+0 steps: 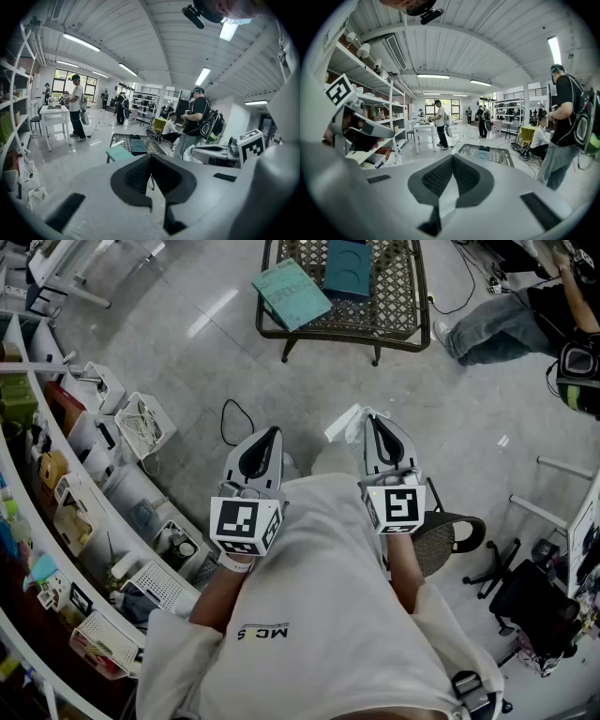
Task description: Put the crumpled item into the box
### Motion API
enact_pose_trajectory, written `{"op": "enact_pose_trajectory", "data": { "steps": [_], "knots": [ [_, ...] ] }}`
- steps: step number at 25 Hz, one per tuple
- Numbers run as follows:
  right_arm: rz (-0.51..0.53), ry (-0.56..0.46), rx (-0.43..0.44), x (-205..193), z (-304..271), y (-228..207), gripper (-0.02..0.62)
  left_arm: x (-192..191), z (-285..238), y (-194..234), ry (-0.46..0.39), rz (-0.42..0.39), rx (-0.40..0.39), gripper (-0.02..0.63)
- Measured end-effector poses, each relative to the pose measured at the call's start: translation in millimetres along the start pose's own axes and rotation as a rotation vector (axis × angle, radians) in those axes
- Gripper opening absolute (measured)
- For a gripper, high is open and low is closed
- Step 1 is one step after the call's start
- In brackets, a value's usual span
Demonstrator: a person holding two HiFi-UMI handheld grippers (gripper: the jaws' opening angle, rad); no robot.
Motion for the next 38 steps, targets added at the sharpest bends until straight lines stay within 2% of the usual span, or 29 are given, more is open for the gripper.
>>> {"op": "enact_pose_trajectory", "data": {
  "steps": [4, 12, 21, 27, 31, 38],
  "knots": [
    [-0.036, -0.036, 0.026, -4.5, 45.5, -14.3, 0.018, 1.0, -0.1, -45.6, -0.002, -0.007, -0.004, 0.023],
    [-0.014, -0.099, 0.039, 10.4, 87.2, -69.1, 0.018, 11.7, -16.5, -121.0, -0.018, -0.034, -0.020, 0.023],
    [-0.041, -0.116, 0.057, 9.3, 103.5, -115.3, 0.018, 18.7, -44.0, -163.8, -0.024, -0.045, -0.012, 0.023],
    [-0.071, -0.099, 0.092, 6.9, 88.5, -128.6, 0.018, 22.0, -58.5, -159.6, -0.010, -0.032, 0.011, 0.023],
    [-0.076, -0.093, 0.090, 15.0, 61.6, -129.8, 0.018, 24.2, -76.3, -138.6, 0.003, -0.016, 0.007, 0.024],
    [-0.073, -0.071, 0.074, 43.7, -26.9, -156.1, 0.018, 52.6, -157.2, -80.5, 0.001, 0.025, -0.010, 0.023]
  ]
}}
Point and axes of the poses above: the fingertips, and each gripper's own axes: z backward along the fingers, y to its left, x out of its top, the point moved 4 cm from there along z, backward along the fingers, and after that the axes turned 7 degrees about -z, right-handed, at the moved point
